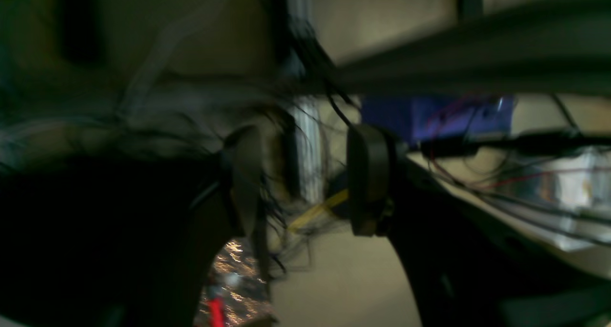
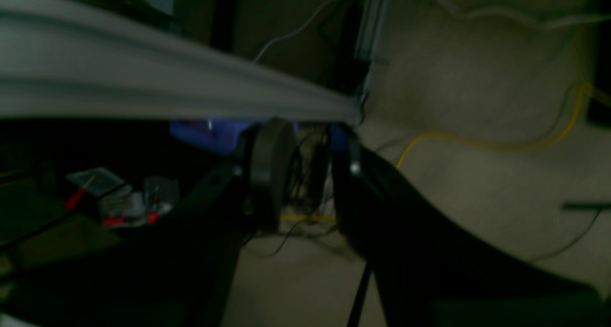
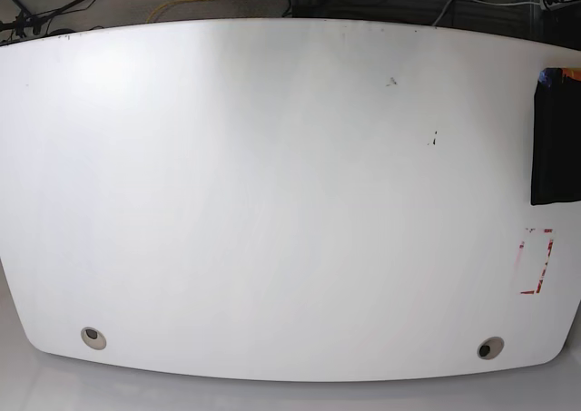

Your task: Fold the T-shirt properly

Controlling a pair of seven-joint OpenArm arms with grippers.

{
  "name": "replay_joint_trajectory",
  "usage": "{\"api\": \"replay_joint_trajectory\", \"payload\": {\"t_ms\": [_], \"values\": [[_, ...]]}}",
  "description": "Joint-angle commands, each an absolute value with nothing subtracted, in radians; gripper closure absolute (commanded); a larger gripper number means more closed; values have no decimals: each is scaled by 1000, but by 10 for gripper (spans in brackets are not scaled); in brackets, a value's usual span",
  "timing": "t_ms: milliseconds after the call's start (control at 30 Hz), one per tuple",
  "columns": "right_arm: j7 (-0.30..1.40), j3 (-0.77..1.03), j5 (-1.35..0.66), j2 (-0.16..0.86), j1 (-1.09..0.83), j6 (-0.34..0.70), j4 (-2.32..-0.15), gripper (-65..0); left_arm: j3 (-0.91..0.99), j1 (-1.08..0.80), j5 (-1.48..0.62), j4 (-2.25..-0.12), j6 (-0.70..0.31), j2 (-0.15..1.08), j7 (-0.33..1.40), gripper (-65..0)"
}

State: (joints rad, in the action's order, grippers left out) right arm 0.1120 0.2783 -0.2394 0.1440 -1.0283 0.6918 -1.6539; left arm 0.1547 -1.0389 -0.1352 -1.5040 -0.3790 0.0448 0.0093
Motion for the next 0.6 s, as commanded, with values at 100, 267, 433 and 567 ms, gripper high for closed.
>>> {"api": "replay_joint_trajectory", "payload": {"t_ms": [100, 267, 433, 567], "values": [[104, 226, -225, 157, -952, 698, -1438, -159, 159, -917, -142, -1265, -378, 53, -8, -260], [91, 216, -101, 148, -799, 698, -1164, -159, 159, -771, -50, -1049, -378, 51, -10, -260], [16, 214, -90, 139, -664, 698, -909, -159, 159, -671, 13, -911, -378, 45, -12, -260], [12, 214, -87, 142, -559, 677, -727, -159, 159, -555, 33, -756, -378, 45, -8, -260]]}}
